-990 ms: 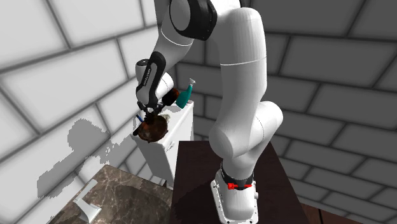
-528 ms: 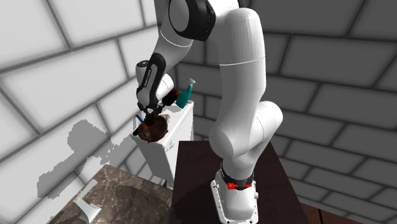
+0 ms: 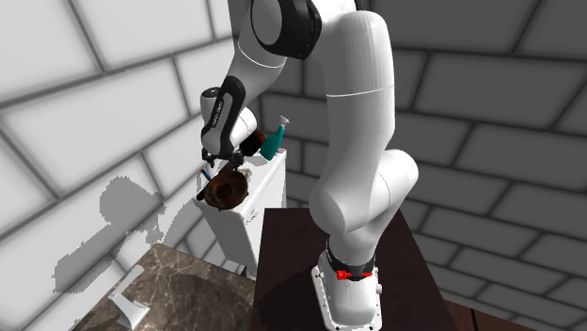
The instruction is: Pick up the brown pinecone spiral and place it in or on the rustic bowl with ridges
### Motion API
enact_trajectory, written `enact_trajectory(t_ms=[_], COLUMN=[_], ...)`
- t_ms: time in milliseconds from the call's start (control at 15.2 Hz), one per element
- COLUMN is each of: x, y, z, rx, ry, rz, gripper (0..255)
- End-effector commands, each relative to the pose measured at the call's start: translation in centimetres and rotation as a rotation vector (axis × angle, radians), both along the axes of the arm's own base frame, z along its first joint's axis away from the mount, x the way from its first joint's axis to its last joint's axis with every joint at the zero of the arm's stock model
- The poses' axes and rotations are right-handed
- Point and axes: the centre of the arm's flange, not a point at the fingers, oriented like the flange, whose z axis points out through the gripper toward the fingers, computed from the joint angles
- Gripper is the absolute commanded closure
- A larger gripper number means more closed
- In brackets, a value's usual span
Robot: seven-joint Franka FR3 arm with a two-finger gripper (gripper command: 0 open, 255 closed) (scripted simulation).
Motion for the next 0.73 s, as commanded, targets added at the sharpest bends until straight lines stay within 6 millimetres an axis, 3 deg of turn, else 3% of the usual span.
enact_trajectory(t_ms=[0,132,660], x=[-0.3,-0.8,-0.8], y=[-0.2,-0.5,-0.5], z=[1.9,4.2,4.2], rx=[0.000,0.000,0.000], ry=[0.000,0.000,0.000], rz=[0.000,0.000,0.000], gripper=[0,0,0])
